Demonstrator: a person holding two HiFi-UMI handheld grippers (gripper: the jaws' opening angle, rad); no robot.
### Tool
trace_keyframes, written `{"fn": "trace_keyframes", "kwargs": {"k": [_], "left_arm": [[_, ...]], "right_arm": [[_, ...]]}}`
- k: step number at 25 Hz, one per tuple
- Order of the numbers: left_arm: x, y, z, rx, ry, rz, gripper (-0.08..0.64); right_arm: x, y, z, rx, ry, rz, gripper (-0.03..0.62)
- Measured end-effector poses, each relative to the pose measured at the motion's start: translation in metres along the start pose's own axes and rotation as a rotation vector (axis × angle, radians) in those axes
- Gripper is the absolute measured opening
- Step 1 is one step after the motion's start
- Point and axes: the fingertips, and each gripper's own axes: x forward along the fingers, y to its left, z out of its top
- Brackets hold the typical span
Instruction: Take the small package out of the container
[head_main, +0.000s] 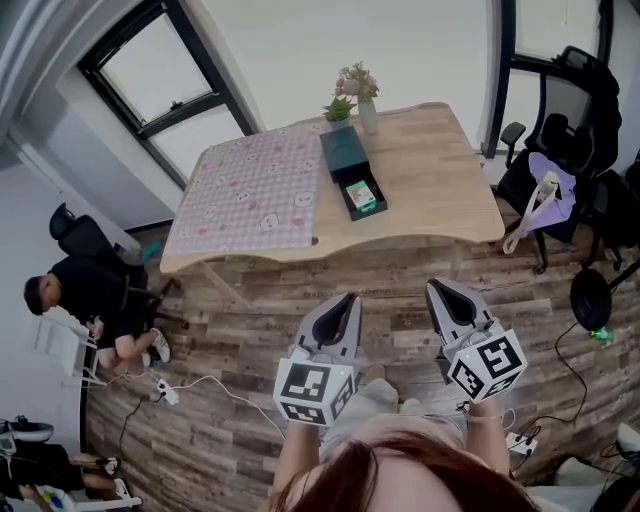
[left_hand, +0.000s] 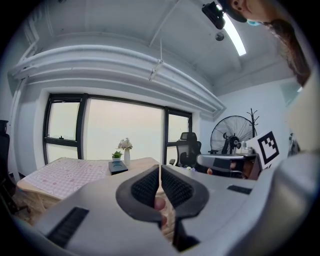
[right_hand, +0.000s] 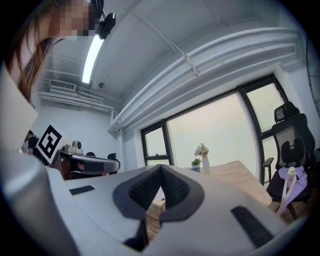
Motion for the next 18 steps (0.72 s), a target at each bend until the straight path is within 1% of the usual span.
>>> {"fn": "trace_keyframes", "kwargs": {"k": [8,18], "left_arm": [[0.02,0.03,0.005,0.007,0.01,-0.015,0.017],[0.045,0.073,0.003,-0.007,0.018,-0.028,0.017]], "right_arm": [[0.034,-0.004,0.002,0.026,-0.012,-0.006,0.0],[0.079,-0.007,0.001,0.049,-0.018,0.017,0.0]]}}
